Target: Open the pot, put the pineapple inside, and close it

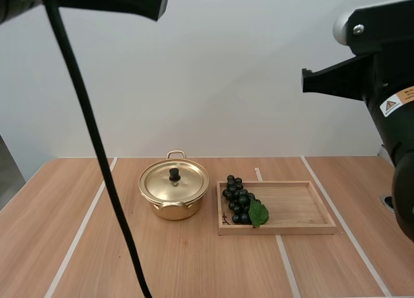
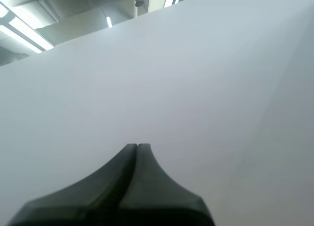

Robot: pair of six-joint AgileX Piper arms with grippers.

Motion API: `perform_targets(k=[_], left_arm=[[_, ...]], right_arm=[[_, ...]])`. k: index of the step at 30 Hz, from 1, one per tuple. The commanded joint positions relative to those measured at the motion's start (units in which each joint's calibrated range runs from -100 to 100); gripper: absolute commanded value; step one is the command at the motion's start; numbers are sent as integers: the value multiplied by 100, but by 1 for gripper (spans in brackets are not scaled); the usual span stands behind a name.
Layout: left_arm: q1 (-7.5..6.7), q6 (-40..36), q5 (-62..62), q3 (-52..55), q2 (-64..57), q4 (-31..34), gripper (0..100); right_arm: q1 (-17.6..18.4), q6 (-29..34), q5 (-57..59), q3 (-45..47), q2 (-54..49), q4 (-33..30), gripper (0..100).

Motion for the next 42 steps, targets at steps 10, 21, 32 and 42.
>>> perform_targets(k=[10,21,32,42], left_arm=[[9,-31,-1623,2076,-2159,334,0],[-24,-675,-3727,3921,-2159,482,0],[-149,-682,-4691,5943,-2159,-49,0],[-152,-755,-4426,6667,-2159,-49,0]], right_arm=[[851,-12,-506,847,-1005,-113,0],[867,-62,-640,2123,-1541,-113,0],[894,-62,-811,3093,-1652,-113,0],[849,-62,1034,3712,-1652,-44,0]])
